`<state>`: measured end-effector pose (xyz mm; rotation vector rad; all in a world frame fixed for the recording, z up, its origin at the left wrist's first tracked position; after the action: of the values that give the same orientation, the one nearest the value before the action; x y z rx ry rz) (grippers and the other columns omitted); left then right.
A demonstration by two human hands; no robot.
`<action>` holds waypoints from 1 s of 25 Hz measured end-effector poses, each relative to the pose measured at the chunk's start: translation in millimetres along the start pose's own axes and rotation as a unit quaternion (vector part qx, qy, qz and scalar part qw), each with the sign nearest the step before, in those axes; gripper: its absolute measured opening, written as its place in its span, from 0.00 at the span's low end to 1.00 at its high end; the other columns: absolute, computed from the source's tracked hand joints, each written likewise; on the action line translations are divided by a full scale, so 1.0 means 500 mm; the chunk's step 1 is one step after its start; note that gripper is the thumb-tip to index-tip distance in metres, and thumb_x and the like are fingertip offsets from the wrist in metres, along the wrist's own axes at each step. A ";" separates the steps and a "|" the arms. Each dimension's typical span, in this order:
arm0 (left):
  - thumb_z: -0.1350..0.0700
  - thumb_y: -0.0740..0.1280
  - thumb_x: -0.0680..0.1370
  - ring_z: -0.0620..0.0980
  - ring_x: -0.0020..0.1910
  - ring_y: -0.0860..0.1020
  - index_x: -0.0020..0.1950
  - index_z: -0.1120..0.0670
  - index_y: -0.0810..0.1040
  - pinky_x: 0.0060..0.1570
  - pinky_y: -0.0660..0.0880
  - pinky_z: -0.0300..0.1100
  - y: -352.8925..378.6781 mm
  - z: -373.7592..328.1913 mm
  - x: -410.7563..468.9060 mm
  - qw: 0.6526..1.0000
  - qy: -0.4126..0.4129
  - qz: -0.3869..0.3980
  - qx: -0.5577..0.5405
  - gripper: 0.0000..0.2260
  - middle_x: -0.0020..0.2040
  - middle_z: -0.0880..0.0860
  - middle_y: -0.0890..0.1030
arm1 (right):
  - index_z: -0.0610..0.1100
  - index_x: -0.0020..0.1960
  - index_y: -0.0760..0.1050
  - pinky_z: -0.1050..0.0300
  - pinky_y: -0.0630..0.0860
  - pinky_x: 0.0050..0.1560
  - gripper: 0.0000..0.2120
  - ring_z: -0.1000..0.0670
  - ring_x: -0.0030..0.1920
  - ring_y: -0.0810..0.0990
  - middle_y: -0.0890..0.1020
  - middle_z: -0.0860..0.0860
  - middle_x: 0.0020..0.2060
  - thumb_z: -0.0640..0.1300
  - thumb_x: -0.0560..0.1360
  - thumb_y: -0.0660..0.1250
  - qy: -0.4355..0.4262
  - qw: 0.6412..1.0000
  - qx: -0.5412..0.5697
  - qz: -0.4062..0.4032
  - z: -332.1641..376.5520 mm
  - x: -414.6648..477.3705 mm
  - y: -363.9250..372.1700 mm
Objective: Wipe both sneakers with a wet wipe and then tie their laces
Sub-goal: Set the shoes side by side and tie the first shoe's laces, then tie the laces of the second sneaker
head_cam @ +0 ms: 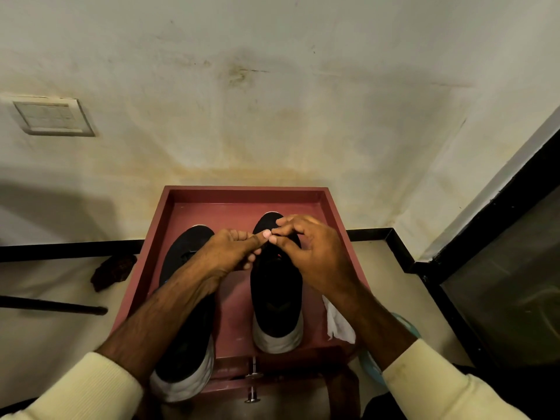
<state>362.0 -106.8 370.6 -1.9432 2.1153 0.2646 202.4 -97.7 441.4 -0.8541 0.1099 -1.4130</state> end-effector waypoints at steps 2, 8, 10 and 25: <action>0.47 0.73 0.78 0.46 0.29 0.69 0.34 0.55 0.76 0.30 0.71 0.37 -0.028 0.002 0.003 0.998 -0.002 -0.028 0.049 0.17 0.29 0.51 0.74 | 0.46 0.47 0.85 0.60 0.80 0.59 0.03 0.57 0.56 0.84 0.86 0.54 0.55 0.45 0.77 0.76 0.065 0.996 0.057 -0.010 -0.041 0.000 -0.005; 0.41 0.69 0.79 0.49 0.35 0.77 0.40 0.56 0.79 0.39 0.73 0.43 -0.100 -0.019 0.003 0.892 0.017 -0.097 0.441 0.19 0.34 0.51 0.79 | 0.51 0.38 0.79 0.54 0.83 0.58 0.11 0.55 0.52 0.86 0.88 0.54 0.49 0.43 0.78 0.76 0.230 0.971 0.058 0.008 -0.149 -0.039 -0.048; 0.42 0.69 0.80 0.45 0.33 0.75 0.41 0.57 0.80 0.35 0.70 0.42 -0.089 -0.021 -0.004 0.879 0.013 -0.094 0.467 0.19 0.33 0.50 0.78 | 0.50 0.38 0.79 0.55 0.83 0.55 0.11 0.54 0.50 0.86 0.88 0.54 0.46 0.44 0.77 0.76 0.244 0.969 0.042 0.009 -0.160 -0.046 -0.053; 0.38 0.59 0.82 0.47 0.44 0.84 0.55 0.48 0.84 0.52 0.82 0.49 -0.178 -0.093 -0.038 0.926 0.102 -0.139 0.337 0.19 0.46 0.46 0.85 | 0.50 0.54 0.82 0.50 0.83 0.58 0.10 0.47 0.51 0.87 0.87 0.53 0.45 0.56 0.80 0.71 0.255 0.943 0.191 -0.100 -0.153 -0.019 -0.090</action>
<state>449.0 -110.7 423.9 -1.8354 1.6725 -0.6612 122.2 -120.3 409.5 -0.1679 0.1388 -1.7524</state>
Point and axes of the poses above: each hand's wrist, its own x-axis towards the middle knuckle, its own y-axis out of the palm, z = x × y, the point moved 10 cm from there along x, towards the middle knuckle
